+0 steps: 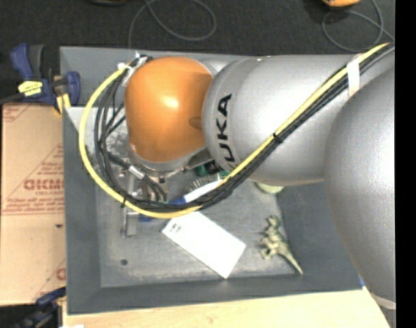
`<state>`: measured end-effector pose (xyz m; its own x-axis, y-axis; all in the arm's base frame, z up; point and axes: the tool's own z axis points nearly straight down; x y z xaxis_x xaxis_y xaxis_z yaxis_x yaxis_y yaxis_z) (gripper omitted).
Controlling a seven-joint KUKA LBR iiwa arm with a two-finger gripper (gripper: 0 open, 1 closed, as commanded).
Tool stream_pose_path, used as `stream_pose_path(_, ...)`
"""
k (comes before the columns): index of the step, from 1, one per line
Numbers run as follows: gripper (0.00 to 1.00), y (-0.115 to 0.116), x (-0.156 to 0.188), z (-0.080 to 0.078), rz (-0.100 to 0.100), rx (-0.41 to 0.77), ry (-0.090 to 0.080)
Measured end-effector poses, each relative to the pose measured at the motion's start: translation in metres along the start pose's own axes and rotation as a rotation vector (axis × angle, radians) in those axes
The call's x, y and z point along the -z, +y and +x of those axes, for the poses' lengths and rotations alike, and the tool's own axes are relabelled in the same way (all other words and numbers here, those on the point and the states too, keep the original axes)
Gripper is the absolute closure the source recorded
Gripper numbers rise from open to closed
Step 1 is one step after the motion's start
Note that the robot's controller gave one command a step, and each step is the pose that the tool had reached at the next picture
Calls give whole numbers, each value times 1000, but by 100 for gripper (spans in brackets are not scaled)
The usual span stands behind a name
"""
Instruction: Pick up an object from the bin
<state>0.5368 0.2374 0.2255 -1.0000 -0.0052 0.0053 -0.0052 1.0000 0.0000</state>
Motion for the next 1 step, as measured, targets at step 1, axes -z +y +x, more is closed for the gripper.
stream_pose_path(1,0,-1,5,-2,-2,-5,-8)
